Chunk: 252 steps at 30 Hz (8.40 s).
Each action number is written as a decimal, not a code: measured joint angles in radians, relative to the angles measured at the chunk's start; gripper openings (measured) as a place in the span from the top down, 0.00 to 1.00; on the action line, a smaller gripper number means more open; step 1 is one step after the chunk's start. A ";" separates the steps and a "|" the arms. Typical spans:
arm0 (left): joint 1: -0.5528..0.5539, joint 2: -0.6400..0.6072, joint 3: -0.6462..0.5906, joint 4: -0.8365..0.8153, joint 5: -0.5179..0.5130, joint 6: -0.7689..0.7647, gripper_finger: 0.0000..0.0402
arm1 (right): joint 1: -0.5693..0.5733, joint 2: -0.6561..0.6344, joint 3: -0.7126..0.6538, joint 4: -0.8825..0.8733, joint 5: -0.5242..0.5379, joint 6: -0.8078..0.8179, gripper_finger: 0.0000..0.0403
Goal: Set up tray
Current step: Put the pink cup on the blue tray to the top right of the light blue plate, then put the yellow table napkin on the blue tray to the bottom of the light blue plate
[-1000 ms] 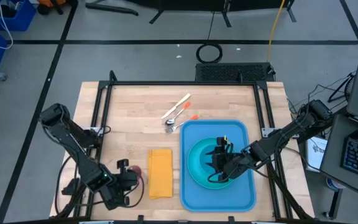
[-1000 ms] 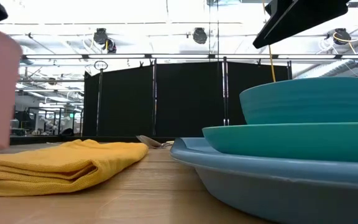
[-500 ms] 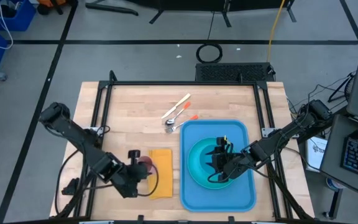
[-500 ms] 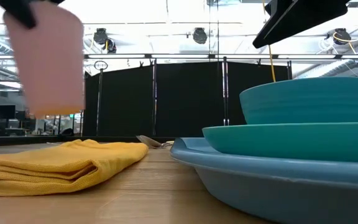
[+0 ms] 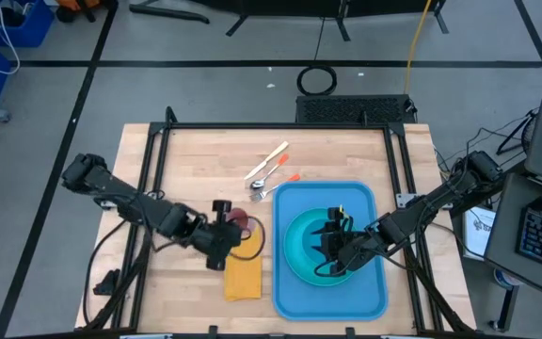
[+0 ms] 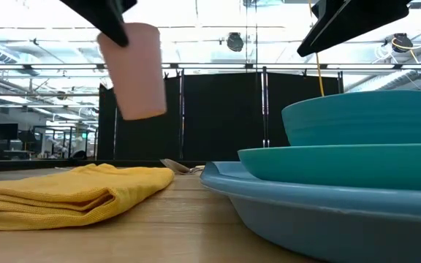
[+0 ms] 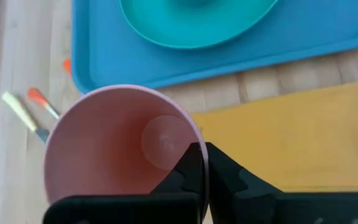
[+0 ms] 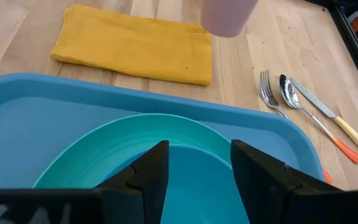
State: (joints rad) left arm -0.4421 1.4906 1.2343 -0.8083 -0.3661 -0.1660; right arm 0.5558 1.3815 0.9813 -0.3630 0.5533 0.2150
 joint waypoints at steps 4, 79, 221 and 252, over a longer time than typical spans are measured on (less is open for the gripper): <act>0.082 0.000 0.000 0.064 0.085 0.108 1.00 | 0.000 0.000 0.000 0.000 0.000 0.000 0.59; 0.513 0.465 0.309 0.174 0.550 0.542 0.99 | 0.002 0.000 0.000 0.032 -0.008 -0.051 0.59; -0.223 0.255 -0.100 0.327 0.108 -0.324 0.54 | -0.004 -0.002 -0.036 0.075 -0.008 -0.051 0.59; -0.331 0.485 -0.164 0.609 0.043 -0.456 0.54 | -0.004 -0.001 -0.035 0.101 -0.007 -0.051 0.59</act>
State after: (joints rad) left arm -0.7731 1.9753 1.0702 -0.1989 -0.3230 -0.6224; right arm 0.5514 1.3804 0.9459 -0.2617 0.5461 0.1635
